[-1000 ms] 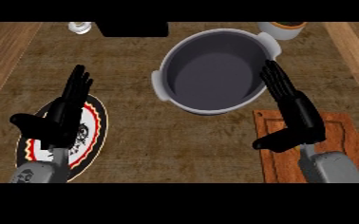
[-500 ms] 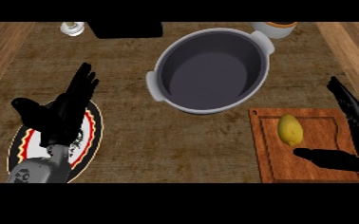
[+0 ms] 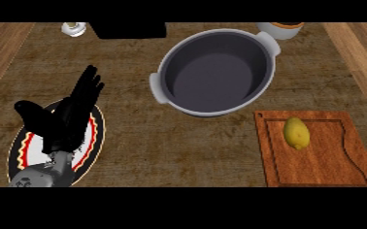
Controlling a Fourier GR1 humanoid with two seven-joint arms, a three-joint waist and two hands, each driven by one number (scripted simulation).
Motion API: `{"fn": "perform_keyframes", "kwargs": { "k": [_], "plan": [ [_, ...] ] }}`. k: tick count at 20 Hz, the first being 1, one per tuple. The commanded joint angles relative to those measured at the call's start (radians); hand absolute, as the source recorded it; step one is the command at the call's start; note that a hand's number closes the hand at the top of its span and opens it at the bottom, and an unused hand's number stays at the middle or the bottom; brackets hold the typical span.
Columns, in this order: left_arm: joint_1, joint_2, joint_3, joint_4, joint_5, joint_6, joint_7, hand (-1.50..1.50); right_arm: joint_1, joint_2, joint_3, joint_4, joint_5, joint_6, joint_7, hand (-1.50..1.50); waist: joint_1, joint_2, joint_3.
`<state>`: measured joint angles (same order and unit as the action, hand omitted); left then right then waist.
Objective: Pick the lemon from the cutting board and place it in the pot
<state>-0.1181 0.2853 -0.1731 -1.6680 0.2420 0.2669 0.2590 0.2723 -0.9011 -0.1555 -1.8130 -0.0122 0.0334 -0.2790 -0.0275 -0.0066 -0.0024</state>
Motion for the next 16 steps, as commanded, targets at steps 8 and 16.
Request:
{"fn": "perform_keyframes", "kwargs": {
  "k": [8,16],
  "plan": [
    [0.022,-0.007,0.002,-0.05,-0.006,-0.025,0.024,0.0,0.066,-0.167,-0.064,-0.291,-0.055,0.218,0.53,-1.5,0.018,0.001,0.001],
    [-0.057,-0.039,0.017,-0.012,-0.042,-0.028,0.074,0.0,-0.184,-0.078,0.082,-0.16,-0.016,0.305,0.717,-1.5,0.039,0.008,0.002]
  ]
}}
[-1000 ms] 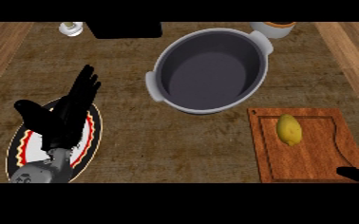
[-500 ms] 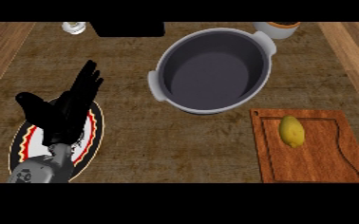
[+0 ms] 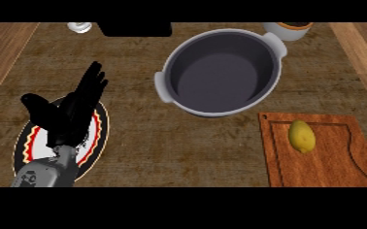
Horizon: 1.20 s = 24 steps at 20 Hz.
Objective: Pick the lemon from the cutting board and place it in the pot
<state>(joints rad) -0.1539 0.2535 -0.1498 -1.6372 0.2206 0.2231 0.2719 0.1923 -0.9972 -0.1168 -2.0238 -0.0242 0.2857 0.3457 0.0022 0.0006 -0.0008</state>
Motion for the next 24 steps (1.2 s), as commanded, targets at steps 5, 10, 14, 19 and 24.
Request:
{"fn": "perform_keyframes", "kwargs": {
  "k": [5,10,14,19,24],
  "plan": [
    [0.012,-0.014,0.029,0.029,-0.028,-0.035,-0.037,0.0,-0.05,0.096,0.115,0.068,0.16,0.082,0.064,-1.5,-0.004,0.0,0.001],
    [0.026,-0.029,0.026,-0.065,-0.042,-0.017,0.054,0.0,-0.086,0.166,0.146,0.169,0.287,0.102,0.04,-1.5,-0.002,-0.001,0.001],
    [0.019,-0.02,0.062,-0.063,-0.037,-0.058,0.053,0.0,-0.134,0.237,0.107,0.126,0.282,0.127,0.117,-1.5,-0.002,-0.001,0.001],
    [0.04,-0.059,0.058,-0.038,-0.062,-0.066,0.02,0.0,-0.162,0.366,0.194,0.166,0.442,0.079,0.108,-1.5,0.001,0.0,0.001],
    [0.034,-0.073,0.082,-0.072,-0.07,-0.088,0.063,0.0,-0.117,0.433,0.16,0.104,0.479,0.14,0.119,-1.5,-0.004,-0.001,0.001]
  ]
}}
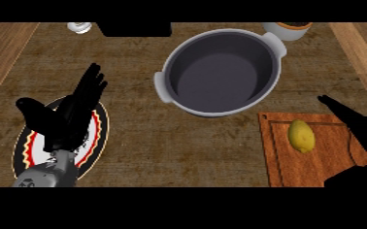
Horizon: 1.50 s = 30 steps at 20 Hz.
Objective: Pick the lemon from the cutting board and place it in the pot
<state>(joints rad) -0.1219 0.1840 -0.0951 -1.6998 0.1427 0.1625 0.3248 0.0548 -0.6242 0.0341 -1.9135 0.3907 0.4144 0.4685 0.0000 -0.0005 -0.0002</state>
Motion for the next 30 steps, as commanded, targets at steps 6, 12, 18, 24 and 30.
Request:
{"fn": "perform_keyframes", "kwargs": {
  "k": [6,12,18,24,30],
  "plan": [
    [0.047,-0.032,-0.002,-0.047,-0.046,-0.004,-0.009,0.0,-0.083,0.086,0.023,0.038,0.126,0.076,0.148,-1.5,0.006,0.0,0.0],
    [-0.005,-0.046,0.021,-0.068,-0.052,-0.006,0.07,0.0,-0.095,0.172,0.041,0.174,0.233,0.035,0.063,-1.5,0.002,0.0,0.0],
    [0.022,-0.09,0.001,-0.025,-0.087,-0.012,0.005,0.0,-0.15,0.192,0.073,0.259,0.308,0.077,0.041,-1.5,0.003,0.0,0.0],
    [-0.046,-0.082,0.056,0.091,-0.079,-0.044,-0.032,0.0,-0.103,0.216,0.095,0.304,0.398,0.061,0.031,-1.5,-0.002,0.001,0.0],
    [-0.048,-0.081,0.083,0.09,-0.084,-0.065,-0.039,0.0,-0.125,0.233,0.054,0.417,0.447,0.032,-0.055,-1.5,-0.001,0.001,0.0]
  ]
}}
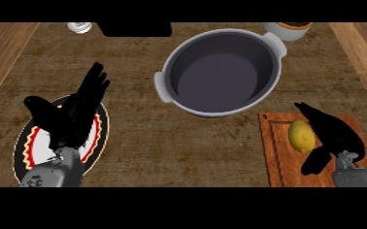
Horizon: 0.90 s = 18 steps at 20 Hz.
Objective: Pick the lemon from the cutting board and place it in the pot
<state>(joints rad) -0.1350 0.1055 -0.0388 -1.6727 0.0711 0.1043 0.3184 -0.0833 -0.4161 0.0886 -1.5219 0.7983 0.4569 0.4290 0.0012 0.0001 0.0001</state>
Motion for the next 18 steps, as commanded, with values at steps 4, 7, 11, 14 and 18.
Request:
{"fn": "perform_keyframes", "kwargs": {
  "k": [4,7,11,14,18],
  "plan": [
    [0.033,-0.004,-0.016,-0.08,-0.009,-0.012,0.057,0.0,-0.048,0.059,-0.006,0.095,-0.006,-0.028,-0.114,1.5,0.006,0.0,0.0],
    [0.032,-0.003,0.003,-0.051,0.01,-0.034,0.031,0.0,-0.042,0.042,-0.008,0.017,0.013,-0.052,-0.152,1.5,0.0,-0.001,0.0],
    [0.086,-0.02,-0.012,-0.07,-0.029,-0.026,-0.005,0.0,-0.033,0.038,-0.04,0.068,0.042,-0.089,-0.226,1.5,0.0,-0.001,0.0],
    [-0.015,0.009,0.065,-0.002,0.025,-0.055,0.021,0.0,-0.079,0.047,-0.043,0.074,0.058,-0.068,-0.21,1.5,0.0,0.0,0.0],
    [0.05,0.001,0.03,-0.094,0.007,-0.056,0.064,0.0,-0.013,0.132,0.022,-0.027,0.104,-0.067,-0.127,1.5,0.0,-0.001,0.0]
  ]
}}
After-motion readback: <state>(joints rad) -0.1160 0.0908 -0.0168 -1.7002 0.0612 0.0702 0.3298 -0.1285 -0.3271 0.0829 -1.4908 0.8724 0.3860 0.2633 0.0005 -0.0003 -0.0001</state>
